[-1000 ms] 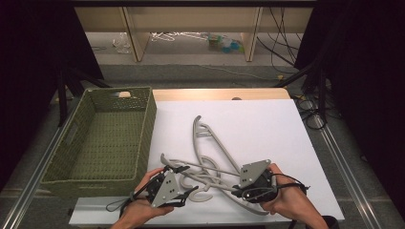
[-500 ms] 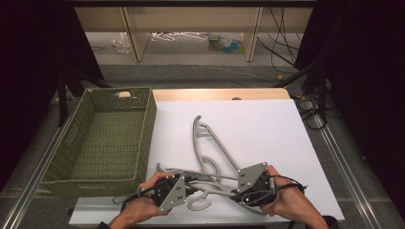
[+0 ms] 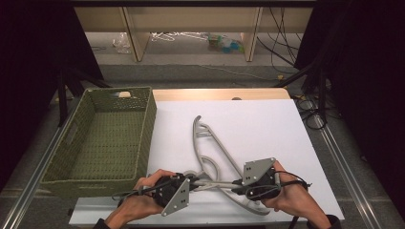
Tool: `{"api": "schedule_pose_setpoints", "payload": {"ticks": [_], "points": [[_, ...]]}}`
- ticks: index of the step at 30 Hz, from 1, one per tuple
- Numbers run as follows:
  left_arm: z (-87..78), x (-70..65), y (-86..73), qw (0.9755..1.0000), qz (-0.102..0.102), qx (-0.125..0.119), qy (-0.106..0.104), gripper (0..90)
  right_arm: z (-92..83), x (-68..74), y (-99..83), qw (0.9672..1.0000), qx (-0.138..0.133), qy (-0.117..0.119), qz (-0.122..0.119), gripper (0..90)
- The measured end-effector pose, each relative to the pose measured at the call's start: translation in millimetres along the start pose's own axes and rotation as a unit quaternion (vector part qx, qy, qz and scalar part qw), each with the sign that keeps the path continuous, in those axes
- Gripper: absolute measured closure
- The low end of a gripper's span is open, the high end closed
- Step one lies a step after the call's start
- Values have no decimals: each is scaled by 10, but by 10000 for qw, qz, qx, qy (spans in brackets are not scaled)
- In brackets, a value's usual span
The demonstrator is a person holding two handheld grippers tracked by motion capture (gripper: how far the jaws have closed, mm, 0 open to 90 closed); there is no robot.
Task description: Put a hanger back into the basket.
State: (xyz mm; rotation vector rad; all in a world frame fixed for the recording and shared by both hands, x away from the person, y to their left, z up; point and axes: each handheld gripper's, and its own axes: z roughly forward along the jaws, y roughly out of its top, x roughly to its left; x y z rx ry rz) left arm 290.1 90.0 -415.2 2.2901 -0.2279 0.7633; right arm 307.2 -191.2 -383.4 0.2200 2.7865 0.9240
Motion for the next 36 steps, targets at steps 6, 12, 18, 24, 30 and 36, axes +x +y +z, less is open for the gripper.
{"api": "schedule_pose_setpoints", "payload": {"ticks": [6,12,18,24,30,36], "points": [[-20,73,-4,9994,-313,153,23,791,-4,-38,16,9976,-352,-462,363,524],[-39,175,-2,9969,-769,152,-112,791,-144,-117,42,9795,-1305,-1183,980,348],[-50,323,-50,9902,-1388,127,-90,791,-251,-120,48,9662,-1720,-1522,1175,336],[-72,460,-46,9821,-1872,204,10,791,-270,-22,82,9645,-1819,-1560,1108,318],[-126,666,-85,9653,-2596,153,220,791,-127,71,9,9709,-1613,-1280,1226,315],[-288,817,-103,9403,-3388,-199,248,791,39,98,-83,9752,-1395,-1069,1347,315]]}}
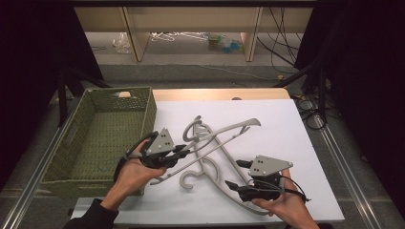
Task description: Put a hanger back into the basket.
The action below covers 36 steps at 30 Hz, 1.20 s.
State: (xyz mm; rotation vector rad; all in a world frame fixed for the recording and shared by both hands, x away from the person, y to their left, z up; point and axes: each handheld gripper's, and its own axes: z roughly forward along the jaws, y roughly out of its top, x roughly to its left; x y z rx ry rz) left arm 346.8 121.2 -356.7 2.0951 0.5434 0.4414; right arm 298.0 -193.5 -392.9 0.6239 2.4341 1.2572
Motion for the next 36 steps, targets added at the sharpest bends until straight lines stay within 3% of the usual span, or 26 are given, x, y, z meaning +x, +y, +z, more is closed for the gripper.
{"api": "schedule_pose_setpoints", "payload": {"ticks": [5,16,19,26,33,36], "points": [[-156,135,26,9978,-532,-365,-173,792,121,50,-98,9997,225,92,21,311],[-546,260,210,9914,-1014,-783,-282,791,169,42,-150,9994,339,97,39,307],[-687,323,276,9924,-885,-842,-175,791,172,36,-161,9993,363,106,36,307],[-1008,584,306,9921,-869,-844,328,791,179,29,-173,9992,369,127,57,302],[-1222,931,187,9872,-1064,-878,796,791,182,0,-181,9990,420,64,128,260],[-1288,1113,77,9844,-1047,-816,1152,791,186,-12,-185,9989,452,60,109,257]]}}
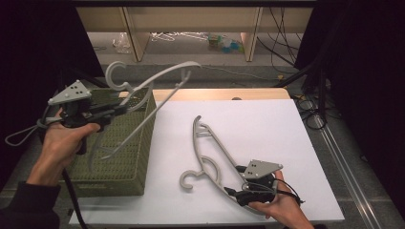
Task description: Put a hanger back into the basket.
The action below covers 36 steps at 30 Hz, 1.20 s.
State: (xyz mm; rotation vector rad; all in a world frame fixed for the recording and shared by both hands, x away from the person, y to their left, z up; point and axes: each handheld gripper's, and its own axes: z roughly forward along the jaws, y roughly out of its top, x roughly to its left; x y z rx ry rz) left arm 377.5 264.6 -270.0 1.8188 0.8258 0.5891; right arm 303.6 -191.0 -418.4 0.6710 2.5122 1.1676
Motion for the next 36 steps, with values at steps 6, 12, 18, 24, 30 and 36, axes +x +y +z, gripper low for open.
{"api": "schedule_pose_setpoints", "payload": {"ticks": [6,12,18,24,30,36], "points": [[-59,315,-162,9986,-174,100,494,791,24,-4,-13,10000,50,4,16,254],[-135,559,-351,9965,-157,193,804,791,30,-11,-20,10000,71,-12,59,255],[-189,728,-502,9953,-13,232,940,791,42,-8,-26,9999,114,19,68,255],[-187,828,-647,9950,108,290,946,791,44,-8,-28,9999,110,19,39,256],[-218,874,-800,9946,78,461,929,791,55,-18,-37,9998,163,34,67,256],[-247,910,-944,9939,55,623,908,791,50,-8,-30,9998,154,19,86,256]]}}
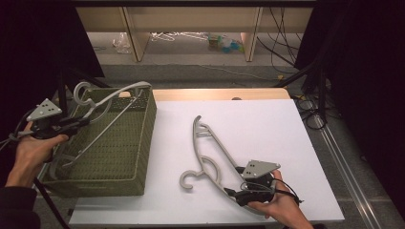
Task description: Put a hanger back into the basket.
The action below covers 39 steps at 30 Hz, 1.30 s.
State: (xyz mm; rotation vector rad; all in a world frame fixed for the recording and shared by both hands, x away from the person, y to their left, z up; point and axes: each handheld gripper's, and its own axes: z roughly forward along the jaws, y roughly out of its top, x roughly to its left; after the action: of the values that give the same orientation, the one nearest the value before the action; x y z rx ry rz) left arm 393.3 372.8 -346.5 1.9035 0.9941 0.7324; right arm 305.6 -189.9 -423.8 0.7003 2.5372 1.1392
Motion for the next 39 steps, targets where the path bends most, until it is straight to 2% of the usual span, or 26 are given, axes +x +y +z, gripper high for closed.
{"api": "schedule_pose_setpoints", "payload": {"ticks": [9,10,12,15,16,17,18,20,21,22,23,25,29,30,31,32,33,34,35,36,37,38,39], "points": [[34,28,-170,9997,-160,188,53,790,10,-6,-8,10000,5,1,-14,256],[46,30,-177,9996,-221,162,17,790,12,-4,-5,10000,10,-1,6,256],[80,42,-177,9994,-233,262,-19,789,16,0,-7,10000,38,9,27,256],[186,21,-175,9981,-200,585,-6,787,20,-4,-5,10000,0,-3,-40,257],[210,33,-170,9963,4,854,-20,785,14,-1,-4,10000,21,10,-8,257],[268,18,-175,9961,-9,877,-7,785,11,-1,-4,10000,22,14,15,257],[293,29,-176,9937,146,1107,-18,785,11,-5,-7,10000,16,15,4,257],[400,26,-218,9919,238,1246,98,785,14,-9,-12,10000,19,10,7,257],[437,30,-245,9917,142,1275,75,787,18,-11,-14,10000,25,7,4,257],[458,44,-262,9902,154,1386,79,788,19,-9,-14,10000,31,19,5,257],[471,49,-278,9906,118,1362,83,788,19,-8,-15,10000,31,17,-9,257],[482,74,-334,9897,23,1425,103,786,19,-6,-11,10000,41,24,-1,257],[481,130,-427,9896,7,1438,84,781,21,-13,-18,10000,27,16,-24,257],[485,120,-460,9905,-241,1347,159,777,25,-15,-17,10000,30,6,-18,257],[484,179,-466,9894,-72,1451,61,774,27,-16,-15,10000,34,6,-11,257],[494,176,-490,9897,-221,1403,150,766,30,-11,-17,10000,39,19,-7,257],[501,178,-509,9900,-287,1359,231,757,29,-6,-19,10000,63,33,-12,257],[505,183,-520,9892,-376,1391,285,750,29,-3,-19,10000,69,34,-11,257],[506,194,-526,9889,-382,1396,342,742,29,-3,-16,10000,73,40,-18,257],[491,210,-518,9868,-414,1520,381,733,30,-4,-13,10000,69,30,-13,257],[493,226,-519,9880,-377,1440,421,720,28,-5,-13,10000,60,35,-4,257],[459,238,-503,9867,-501,1434,579,691,28,-8,-16,10000,41,30,-16,257],[429,242,-492,9858,-712,1345,715,626,27,-8,-21,10000,37,28,-14,257]]}}
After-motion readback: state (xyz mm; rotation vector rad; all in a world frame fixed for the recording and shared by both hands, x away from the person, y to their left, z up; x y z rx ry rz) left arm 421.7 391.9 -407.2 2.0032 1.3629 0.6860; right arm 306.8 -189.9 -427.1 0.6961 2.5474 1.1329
